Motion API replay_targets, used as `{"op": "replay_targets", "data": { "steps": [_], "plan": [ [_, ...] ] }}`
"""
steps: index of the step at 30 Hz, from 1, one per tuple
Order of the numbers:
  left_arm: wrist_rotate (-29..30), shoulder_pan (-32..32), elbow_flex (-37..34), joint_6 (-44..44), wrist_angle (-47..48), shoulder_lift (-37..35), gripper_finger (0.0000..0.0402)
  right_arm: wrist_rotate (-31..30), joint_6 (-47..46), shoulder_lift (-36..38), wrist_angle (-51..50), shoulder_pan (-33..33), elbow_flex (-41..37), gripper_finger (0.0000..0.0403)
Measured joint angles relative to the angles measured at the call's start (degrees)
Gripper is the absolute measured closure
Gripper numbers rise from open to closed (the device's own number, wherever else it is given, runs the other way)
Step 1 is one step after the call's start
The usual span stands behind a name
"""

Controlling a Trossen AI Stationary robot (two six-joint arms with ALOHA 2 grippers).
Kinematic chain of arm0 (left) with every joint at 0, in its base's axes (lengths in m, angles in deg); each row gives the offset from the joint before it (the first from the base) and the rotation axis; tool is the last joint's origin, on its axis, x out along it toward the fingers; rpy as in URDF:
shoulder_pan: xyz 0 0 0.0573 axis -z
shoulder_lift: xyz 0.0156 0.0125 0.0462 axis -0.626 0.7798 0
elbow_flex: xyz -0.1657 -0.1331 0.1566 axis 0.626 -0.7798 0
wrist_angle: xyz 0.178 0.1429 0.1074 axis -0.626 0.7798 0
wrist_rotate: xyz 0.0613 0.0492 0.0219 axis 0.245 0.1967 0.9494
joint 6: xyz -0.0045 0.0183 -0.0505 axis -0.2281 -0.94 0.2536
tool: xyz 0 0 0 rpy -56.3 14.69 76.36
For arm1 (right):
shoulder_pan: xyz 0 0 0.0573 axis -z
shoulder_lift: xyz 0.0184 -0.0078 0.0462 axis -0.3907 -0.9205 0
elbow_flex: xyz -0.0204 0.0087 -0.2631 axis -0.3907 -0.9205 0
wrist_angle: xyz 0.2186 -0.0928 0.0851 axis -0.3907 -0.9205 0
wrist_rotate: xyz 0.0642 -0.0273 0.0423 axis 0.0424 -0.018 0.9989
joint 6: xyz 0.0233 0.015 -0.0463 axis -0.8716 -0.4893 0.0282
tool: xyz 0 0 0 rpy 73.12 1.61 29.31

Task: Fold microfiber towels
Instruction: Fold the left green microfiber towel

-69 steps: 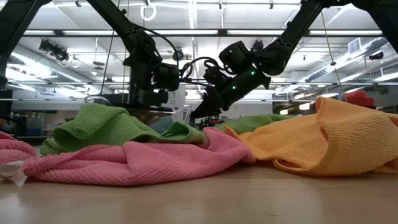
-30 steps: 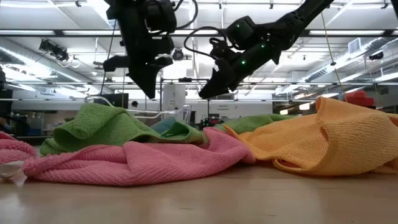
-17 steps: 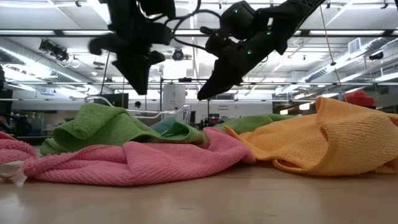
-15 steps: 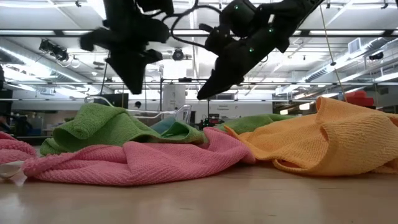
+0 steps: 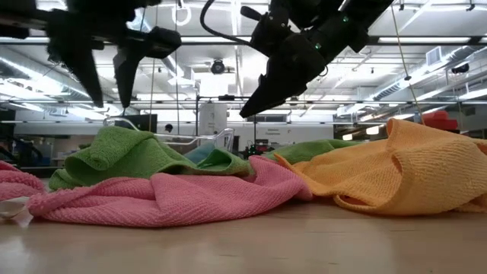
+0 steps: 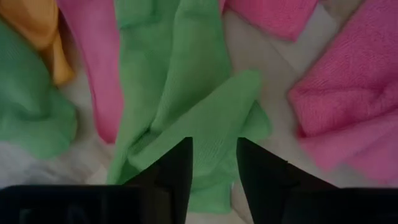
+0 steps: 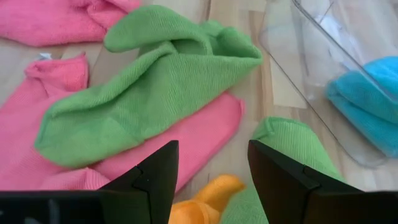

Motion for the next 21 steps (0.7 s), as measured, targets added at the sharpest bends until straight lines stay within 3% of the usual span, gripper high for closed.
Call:
{"op": "replay_targets", "data": {
  "steps": [8,13,17,21],
  "plan": [
    [9.1,6.7,-4.9,-2.8,-4.3,0.1,0.0249,-0.5,-1.2,0.0,1.2,-0.7,0.0,0.0201],
    [12.1,9.2,-7.4,-5.6,-6.3,0.1,0.0261,-0.5,-1.7,0.0,1.6,-0.7,0.0,0.0201],
    [19.0,10.2,-9.1,-6.4,-9.8,0.1,0.0274,-0.5,-2.0,-0.1,2.2,-0.8,0.0,0.0201],
    [19.4,10.1,-10.7,-6.8,-11.4,0.1,0.0287,-0.5,-2.1,-0.1,2.4,-1.2,0.0,0.0201]
  ]
}}
